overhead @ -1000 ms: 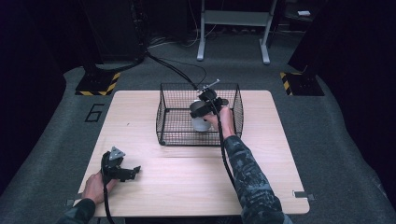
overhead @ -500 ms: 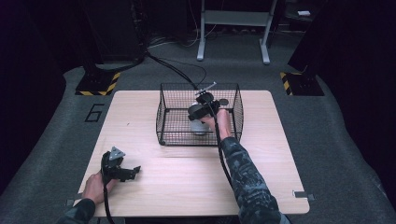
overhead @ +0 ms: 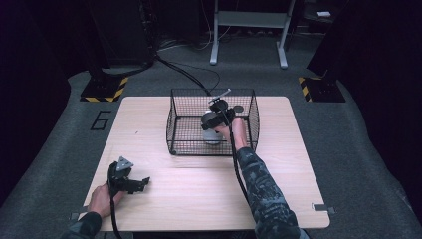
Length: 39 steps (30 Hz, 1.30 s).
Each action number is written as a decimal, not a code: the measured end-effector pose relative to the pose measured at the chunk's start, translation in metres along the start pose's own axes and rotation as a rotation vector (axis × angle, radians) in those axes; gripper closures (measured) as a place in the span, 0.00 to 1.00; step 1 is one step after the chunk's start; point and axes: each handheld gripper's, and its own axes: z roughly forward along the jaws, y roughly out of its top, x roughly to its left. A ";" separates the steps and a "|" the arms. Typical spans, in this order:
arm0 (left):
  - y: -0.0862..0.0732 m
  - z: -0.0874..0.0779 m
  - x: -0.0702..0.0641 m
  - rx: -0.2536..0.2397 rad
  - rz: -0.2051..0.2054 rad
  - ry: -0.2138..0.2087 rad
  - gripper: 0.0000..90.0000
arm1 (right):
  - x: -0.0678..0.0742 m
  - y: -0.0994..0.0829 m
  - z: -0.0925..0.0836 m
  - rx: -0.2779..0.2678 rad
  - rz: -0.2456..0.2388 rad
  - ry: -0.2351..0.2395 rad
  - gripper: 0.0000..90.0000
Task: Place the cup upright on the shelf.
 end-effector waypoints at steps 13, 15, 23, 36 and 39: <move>0.000 0.000 0.000 -0.002 -0.003 0.000 0.00 | 0.006 -0.005 -0.001 0.020 -0.021 -0.026 0.06; 0.000 0.000 0.000 -0.002 -0.004 0.001 0.00 | 0.006 -0.005 -0.001 0.031 -0.029 -0.030 0.06; 0.000 0.000 0.000 -0.006 -0.007 0.004 0.00 | 0.009 -0.005 -0.001 0.031 -0.035 -0.043 0.06; 0.000 0.001 -0.001 -0.011 -0.013 0.002 0.00 | 0.008 -0.008 -0.013 -0.006 0.030 -0.014 0.00; 0.000 0.001 -0.001 -0.011 -0.012 0.004 0.00 | 0.007 -0.008 -0.022 -0.036 0.007 -0.012 0.00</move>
